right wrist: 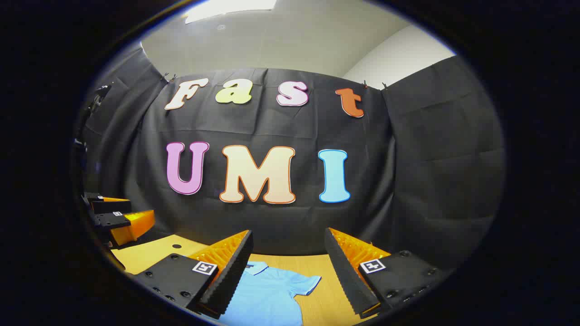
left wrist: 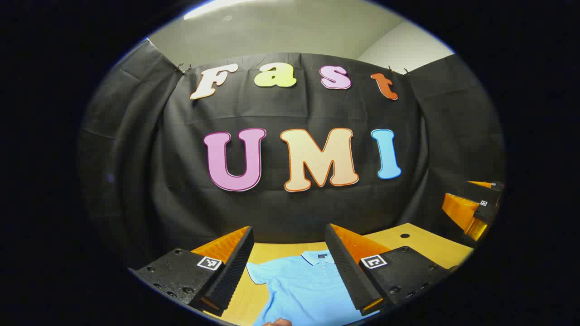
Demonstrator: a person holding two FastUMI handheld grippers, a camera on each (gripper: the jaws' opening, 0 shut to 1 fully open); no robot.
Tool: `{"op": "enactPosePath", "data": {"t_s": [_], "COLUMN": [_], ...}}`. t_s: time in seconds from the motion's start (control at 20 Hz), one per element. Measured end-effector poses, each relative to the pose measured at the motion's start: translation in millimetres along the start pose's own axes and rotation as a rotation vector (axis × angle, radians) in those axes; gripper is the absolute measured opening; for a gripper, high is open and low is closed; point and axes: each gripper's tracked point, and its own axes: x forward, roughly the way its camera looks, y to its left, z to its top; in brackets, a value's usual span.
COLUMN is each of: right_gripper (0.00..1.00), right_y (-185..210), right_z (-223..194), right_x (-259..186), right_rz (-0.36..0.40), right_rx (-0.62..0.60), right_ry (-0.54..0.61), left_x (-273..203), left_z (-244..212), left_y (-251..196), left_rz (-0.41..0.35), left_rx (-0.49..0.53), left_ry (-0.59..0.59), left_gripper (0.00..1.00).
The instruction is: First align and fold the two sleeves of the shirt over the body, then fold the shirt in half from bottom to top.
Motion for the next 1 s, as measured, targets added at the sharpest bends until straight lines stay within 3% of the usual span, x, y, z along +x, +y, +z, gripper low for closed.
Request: {"op": "enactPosePath", "data": {"t_s": [0.35, 1.0], "right_gripper": [1.0, 0.98], "right_y": [12.3, 12.6], "right_z": [-3.3, -28.0], "right_x": [2.4, 30.8], "right_rz": [0.024, -0.007], "right_rx": [0.017, 0.009], "right_ry": [0.014, 0.068], "left_x": [6.8, 18.7], "left_z": [-0.4, -2.7], "left_y": [6.6, 18.1], "left_rz": [0.001, 0.002], "left_rx": [-0.011, -0.009], "left_ry": [0.0, -0.01], "left_gripper": [0.95, 0.95]}}
